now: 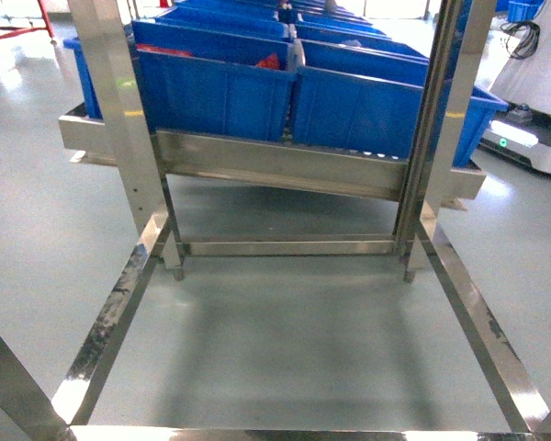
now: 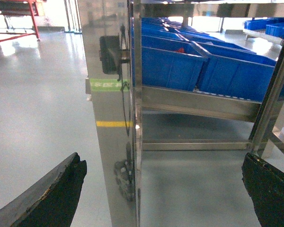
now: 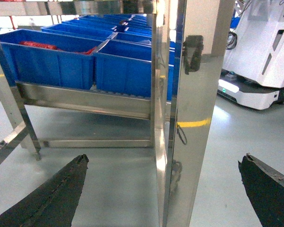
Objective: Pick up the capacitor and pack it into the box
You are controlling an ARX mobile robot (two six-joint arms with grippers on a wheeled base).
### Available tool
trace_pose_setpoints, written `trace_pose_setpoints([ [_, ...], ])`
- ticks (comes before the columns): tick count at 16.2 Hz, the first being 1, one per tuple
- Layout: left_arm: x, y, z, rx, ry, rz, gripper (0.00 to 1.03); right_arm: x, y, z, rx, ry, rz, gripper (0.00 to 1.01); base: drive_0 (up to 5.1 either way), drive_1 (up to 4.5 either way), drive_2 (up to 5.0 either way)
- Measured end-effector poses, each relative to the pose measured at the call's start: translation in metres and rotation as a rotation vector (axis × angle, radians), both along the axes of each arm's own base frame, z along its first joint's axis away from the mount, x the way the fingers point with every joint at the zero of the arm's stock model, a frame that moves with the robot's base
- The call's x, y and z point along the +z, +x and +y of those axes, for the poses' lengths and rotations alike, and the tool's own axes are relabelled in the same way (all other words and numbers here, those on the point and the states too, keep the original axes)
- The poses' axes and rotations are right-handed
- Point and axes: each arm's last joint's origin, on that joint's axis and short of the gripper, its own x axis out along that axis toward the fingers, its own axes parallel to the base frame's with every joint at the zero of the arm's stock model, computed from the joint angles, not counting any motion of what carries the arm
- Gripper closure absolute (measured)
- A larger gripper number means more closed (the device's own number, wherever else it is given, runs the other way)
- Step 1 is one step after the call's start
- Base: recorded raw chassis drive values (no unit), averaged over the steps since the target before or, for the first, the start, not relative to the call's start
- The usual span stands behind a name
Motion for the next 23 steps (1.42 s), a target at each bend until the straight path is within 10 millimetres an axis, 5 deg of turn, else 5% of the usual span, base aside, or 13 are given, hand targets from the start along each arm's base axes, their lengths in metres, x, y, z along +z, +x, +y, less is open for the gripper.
trace_pose_setpoints([
  [23, 0.0000, 0.0000, 0.0000, 0.000, 0.000, 0.000, 0.05, 0.0000, 0.0000, 0.0000, 0.000, 0.000, 0.000, 0.03, 0.0, 0.00, 0.0],
])
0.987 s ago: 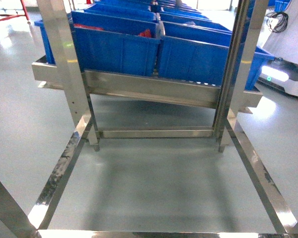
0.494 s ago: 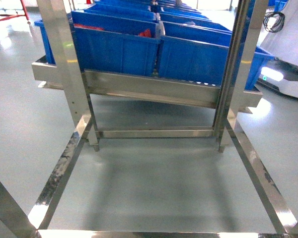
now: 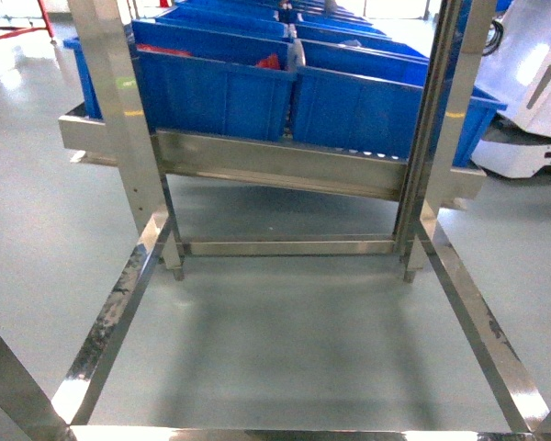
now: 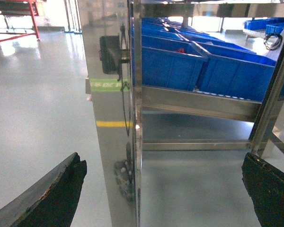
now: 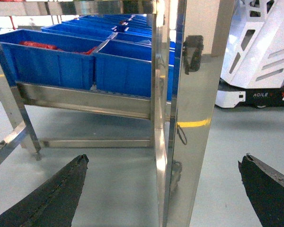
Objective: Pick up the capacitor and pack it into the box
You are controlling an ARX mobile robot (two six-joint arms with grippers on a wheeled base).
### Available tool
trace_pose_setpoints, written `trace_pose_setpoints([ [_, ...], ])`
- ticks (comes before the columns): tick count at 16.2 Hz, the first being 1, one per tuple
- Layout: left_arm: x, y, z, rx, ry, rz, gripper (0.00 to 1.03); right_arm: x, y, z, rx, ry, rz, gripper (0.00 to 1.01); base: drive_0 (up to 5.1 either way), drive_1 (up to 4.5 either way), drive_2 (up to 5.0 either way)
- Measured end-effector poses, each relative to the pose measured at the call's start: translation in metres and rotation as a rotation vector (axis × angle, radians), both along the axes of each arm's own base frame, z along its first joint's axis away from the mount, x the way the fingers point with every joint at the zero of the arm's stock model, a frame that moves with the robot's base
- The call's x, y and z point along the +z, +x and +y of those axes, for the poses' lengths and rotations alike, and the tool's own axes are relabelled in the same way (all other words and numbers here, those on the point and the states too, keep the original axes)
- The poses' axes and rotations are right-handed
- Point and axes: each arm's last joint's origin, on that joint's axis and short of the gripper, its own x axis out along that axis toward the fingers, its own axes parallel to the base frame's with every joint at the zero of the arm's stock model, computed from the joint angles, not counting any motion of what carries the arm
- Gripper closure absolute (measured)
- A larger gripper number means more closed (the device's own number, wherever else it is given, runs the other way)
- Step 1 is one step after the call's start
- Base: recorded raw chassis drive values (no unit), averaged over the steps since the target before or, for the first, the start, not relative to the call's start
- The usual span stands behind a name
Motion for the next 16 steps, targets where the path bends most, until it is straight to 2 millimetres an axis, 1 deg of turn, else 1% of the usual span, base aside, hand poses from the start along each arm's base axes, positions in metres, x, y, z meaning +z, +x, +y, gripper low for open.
trace_pose_setpoints([
  [16, 0.0000, 0.0000, 0.0000, -0.001, 0.000, 0.000, 0.05, 0.0000, 0.0000, 0.0000, -0.001, 0.001, 0.000, 0.03, 0.0, 0.00, 0.0],
])
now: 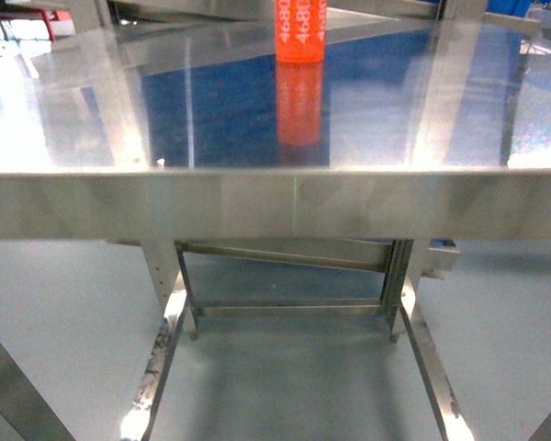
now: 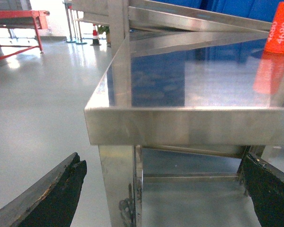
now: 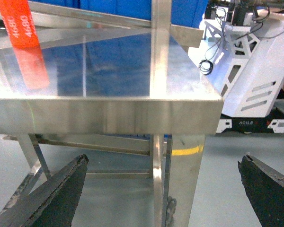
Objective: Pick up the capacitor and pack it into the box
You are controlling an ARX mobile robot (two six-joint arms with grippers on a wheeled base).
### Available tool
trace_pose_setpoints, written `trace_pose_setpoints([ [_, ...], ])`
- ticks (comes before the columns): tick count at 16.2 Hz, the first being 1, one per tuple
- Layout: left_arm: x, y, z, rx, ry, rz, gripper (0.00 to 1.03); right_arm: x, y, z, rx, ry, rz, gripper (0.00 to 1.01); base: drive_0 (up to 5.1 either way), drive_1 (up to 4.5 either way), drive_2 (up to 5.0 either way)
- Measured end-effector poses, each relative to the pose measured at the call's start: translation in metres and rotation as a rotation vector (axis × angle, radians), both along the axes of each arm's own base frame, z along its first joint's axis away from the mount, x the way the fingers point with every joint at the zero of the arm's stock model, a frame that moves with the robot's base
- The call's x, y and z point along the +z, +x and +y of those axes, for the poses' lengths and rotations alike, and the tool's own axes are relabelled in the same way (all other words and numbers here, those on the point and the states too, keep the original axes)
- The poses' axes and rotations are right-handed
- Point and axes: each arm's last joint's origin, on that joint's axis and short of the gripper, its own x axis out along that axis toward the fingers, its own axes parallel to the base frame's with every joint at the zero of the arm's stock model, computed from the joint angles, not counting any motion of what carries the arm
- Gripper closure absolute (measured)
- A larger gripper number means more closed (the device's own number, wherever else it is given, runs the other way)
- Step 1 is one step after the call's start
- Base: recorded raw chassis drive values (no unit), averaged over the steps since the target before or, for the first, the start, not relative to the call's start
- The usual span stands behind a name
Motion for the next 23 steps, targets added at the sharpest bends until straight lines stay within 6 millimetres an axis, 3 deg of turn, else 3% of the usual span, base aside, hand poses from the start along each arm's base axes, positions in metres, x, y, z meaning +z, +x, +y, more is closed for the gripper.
trace_pose_setpoints([
  [23, 0.0000, 0.0000, 0.0000, 0.001, 0.000, 0.000, 0.05, 0.0000, 0.0000, 0.0000, 0.001, -0.001, 0.000, 0.03, 0.0, 0.00, 0.0],
])
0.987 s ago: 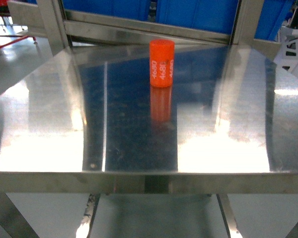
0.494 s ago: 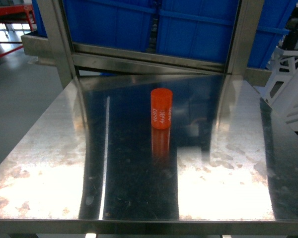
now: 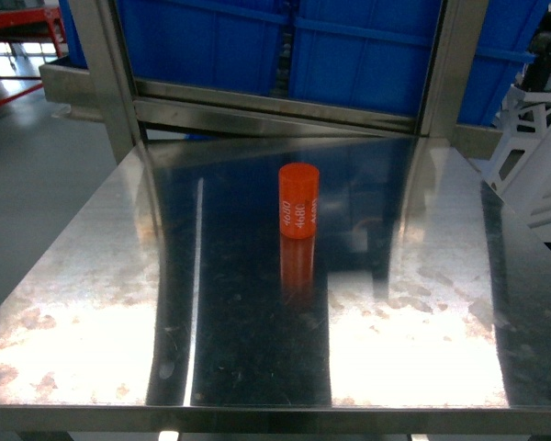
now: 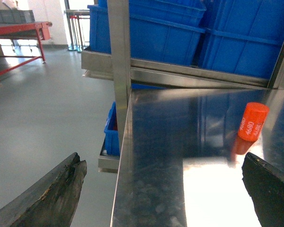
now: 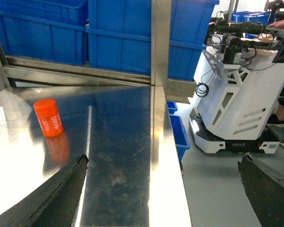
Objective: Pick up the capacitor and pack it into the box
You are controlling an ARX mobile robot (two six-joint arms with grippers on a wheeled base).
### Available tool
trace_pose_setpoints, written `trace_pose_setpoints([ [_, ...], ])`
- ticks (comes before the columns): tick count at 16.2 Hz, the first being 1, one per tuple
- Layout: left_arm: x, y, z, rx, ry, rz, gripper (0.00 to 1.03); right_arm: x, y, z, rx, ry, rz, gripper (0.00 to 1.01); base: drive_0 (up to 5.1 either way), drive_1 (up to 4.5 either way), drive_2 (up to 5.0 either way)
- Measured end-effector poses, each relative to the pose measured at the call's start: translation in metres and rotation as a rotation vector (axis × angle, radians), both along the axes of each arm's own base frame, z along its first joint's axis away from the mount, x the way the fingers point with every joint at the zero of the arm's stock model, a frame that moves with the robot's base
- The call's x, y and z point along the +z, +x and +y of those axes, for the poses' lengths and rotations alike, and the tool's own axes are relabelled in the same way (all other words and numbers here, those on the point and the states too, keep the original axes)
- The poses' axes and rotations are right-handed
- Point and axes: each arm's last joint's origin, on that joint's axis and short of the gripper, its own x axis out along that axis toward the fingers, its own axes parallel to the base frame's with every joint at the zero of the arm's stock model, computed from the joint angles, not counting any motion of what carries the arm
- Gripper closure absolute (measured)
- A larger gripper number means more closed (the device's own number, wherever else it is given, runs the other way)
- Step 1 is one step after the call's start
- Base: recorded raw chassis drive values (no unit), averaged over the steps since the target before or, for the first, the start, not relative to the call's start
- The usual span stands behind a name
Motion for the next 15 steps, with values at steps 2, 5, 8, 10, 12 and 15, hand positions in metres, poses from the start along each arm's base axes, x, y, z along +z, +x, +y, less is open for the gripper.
trace_pose_setpoints([
  [2, 0.000, 0.000, 0.000, 0.000, 0.000, 0.000, 0.05, 0.000, 0.000, 0.000, 0.000, 0.000, 0.000, 0.03, 0.0, 0.00, 0.0],
  [5, 0.000, 0.000, 0.000, 0.000, 0.000, 0.000, 0.05, 0.000, 0.000, 0.000, 0.000, 0.000, 0.000, 0.03, 0.0, 0.00, 0.0],
  [8, 0.004, 0.024, -0.002, 0.002, -0.046, 0.037, 0.05, 0.000, 0.000, 0.000, 0.000, 0.000, 0.000, 0.03, 0.0, 0.00, 0.0],
  [10, 0.024, 0.064, -0.013, 0.006, -0.055, -0.029, 0.05, 0.000, 0.000, 0.000, 0.000, 0.000, 0.000, 0.03, 0.0, 0.00, 0.0],
  [12, 0.046, 0.129, -0.041, -0.072, -0.073, -0.103, 0.05, 0.000, 0.000, 0.000, 0.000, 0.000, 0.000, 0.03, 0.0, 0.00, 0.0],
  [15, 0.045, 0.152, -0.053, -0.087, -0.074, -0.097, 0.05, 0.000, 0.000, 0.000, 0.000, 0.000, 0.000, 0.03, 0.0, 0.00, 0.0],
])
